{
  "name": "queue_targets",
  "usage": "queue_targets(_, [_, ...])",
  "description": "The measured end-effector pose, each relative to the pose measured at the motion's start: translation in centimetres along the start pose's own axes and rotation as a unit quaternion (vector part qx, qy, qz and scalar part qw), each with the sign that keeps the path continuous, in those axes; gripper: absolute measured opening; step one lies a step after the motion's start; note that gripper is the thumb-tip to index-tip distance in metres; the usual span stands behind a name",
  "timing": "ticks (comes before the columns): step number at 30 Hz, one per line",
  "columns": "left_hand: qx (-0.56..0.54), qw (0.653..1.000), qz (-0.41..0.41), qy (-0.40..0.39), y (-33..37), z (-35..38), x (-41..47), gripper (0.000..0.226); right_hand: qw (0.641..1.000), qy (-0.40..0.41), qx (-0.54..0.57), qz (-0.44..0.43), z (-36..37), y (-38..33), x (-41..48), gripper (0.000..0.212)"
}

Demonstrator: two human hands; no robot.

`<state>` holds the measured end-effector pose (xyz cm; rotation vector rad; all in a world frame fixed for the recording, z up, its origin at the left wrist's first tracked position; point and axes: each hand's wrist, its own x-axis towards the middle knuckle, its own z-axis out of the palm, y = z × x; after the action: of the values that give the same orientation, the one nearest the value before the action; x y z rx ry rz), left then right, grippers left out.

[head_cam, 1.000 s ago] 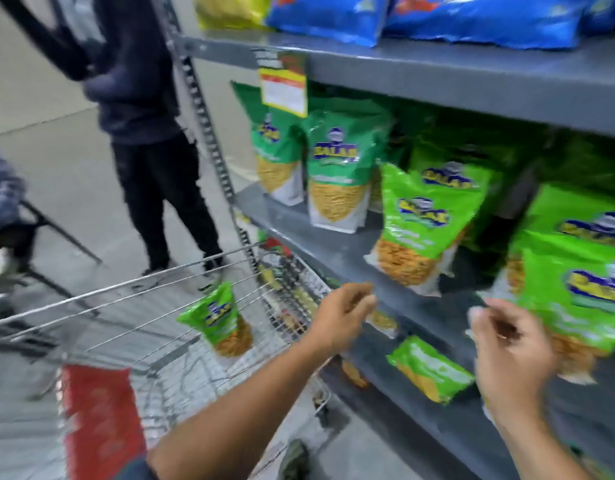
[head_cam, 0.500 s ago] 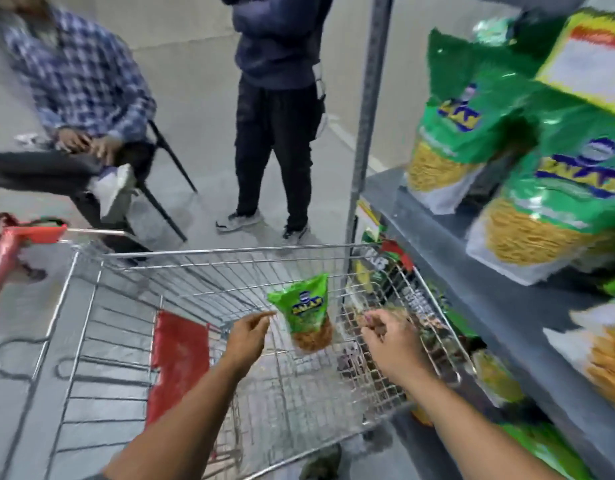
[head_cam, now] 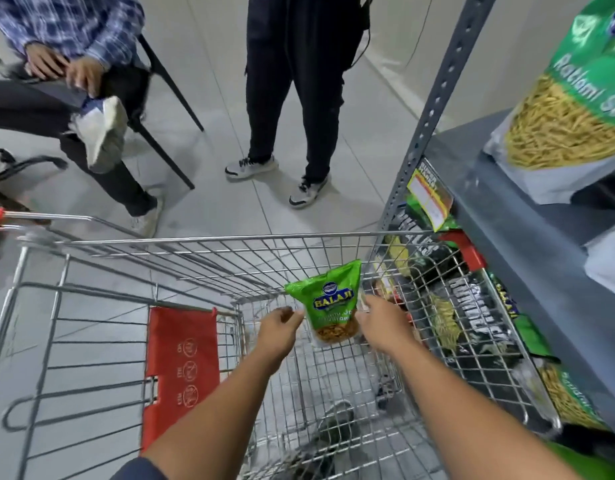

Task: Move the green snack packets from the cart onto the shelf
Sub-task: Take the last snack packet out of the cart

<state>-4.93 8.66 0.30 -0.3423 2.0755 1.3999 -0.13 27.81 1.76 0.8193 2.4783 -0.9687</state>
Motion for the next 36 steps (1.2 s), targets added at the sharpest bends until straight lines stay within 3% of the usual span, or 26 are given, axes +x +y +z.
queue_targets(3, [-0.005, 1.000, 0.004, 0.004, 0.2, 1.2, 1.3, 0.026, 0.996, -0.026, 0.081, 0.042, 0.9, -0.3, 2.1, 0.056])
queue_targets(6, [0.001, 1.000, 0.001, 0.020, 0.0, 1.8, 2.2, 0.023, 0.990, -0.027, 0.125, 0.052, 1.8, -0.8, 3.3, 0.058])
queue_targets(9, [0.006, 1.000, 0.000, 0.027, -0.4, 2.3, 2.5, 0.019, 0.989, -0.003, 0.140, 0.054, 2.5, -1.1, 3.5, 0.048])
queue_targets(11, [0.009, 1.000, 0.007, 0.029, -0.6, 2.5, 2.3, 0.012, 0.989, 0.022, 0.139, 0.050, 2.7, -1.1, 3.1, 0.029])
queue_targets(13, [0.028, 0.999, 0.014, 0.042, -1.0, 2.5, 1.9, 0.029, 0.990, 0.039, 0.127, 0.045, 2.7, -0.9, 2.2, 0.014])
queue_targets(15, [0.040, 0.998, 0.019, 0.050, -1.3, 2.4, 1.4, 0.042, 0.990, 0.058, 0.124, 0.039, 2.3, -0.4, 1.2, 0.023])
queue_targets(17, [0.033, 0.998, 0.036, 0.045, -0.7, 2.2, 0.6, 0.040, 0.988, 0.075, 0.134, 0.028, 1.4, 0.0, -0.1, 0.035])
queue_targets(21, [0.019, 0.995, 0.098, 0.012, 1.8, 1.8, -1.6, 0.031, 0.977, 0.103, 0.185, 0.027, -1.1, 0.4, -3.4, 0.037])
queue_targets(27, [0.033, 0.967, 0.253, -0.005, 6.6, 2.6, -8.1, 0.036, 0.926, 0.205, 0.315, -0.025, -5.6, 1.1, -11.1, 0.014])
queue_targets(30, [0.018, 0.950, 0.310, -0.018, 9.0, 3.5, -11.7, 0.039, 0.901, 0.247, 0.353, -0.054, -7.5, 1.7, -14.5, 0.026])
queue_targets(36, [-0.020, 0.904, 0.421, -0.073, 12.4, 6.7, -20.5, 0.042, 0.834, 0.370, 0.397, -0.099, -12.8, 3.7, -23.4, 0.025])
